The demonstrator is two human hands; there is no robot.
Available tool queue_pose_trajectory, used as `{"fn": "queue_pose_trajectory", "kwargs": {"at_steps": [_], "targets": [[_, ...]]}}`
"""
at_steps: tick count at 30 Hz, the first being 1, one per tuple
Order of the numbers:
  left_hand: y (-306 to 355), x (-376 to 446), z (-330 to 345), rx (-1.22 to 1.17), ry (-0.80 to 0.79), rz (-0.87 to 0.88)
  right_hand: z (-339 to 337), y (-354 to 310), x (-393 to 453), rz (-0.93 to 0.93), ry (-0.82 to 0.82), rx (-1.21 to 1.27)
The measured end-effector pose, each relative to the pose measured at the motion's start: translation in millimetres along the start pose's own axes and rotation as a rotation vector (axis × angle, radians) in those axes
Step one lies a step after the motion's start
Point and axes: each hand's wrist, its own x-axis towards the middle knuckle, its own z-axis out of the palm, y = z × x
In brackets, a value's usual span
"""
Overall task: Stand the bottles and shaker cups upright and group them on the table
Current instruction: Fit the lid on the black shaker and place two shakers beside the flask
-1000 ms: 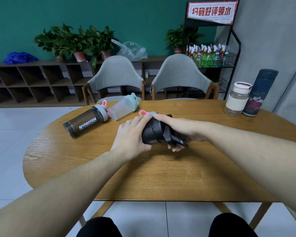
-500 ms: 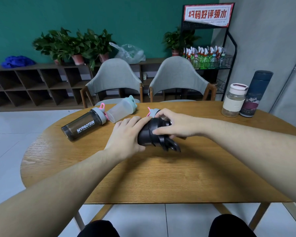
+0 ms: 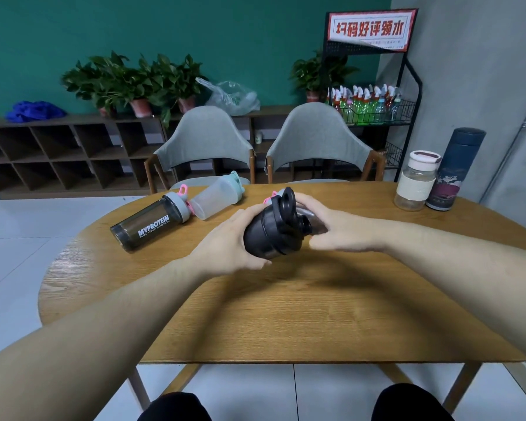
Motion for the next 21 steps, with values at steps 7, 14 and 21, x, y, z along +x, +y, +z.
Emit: {"fn": "queue_pose_trajectory", "kwargs": {"at_steps": [7,14,21], "targets": [[8.9,4.2,9.2,-0.008,0.028,0.002,10.2,-5.7,9.4,-0.065,0.212,-0.110],[20.1,8.0,17.3,0.470,0.272,0.087,19.6,-16.1,16.3,0.432,0.281,0.415],[18.6,14.7,6.4,0.228,0.143,0.034,10.1,3.9,18.9,0.238,0.623,0.301]]}}
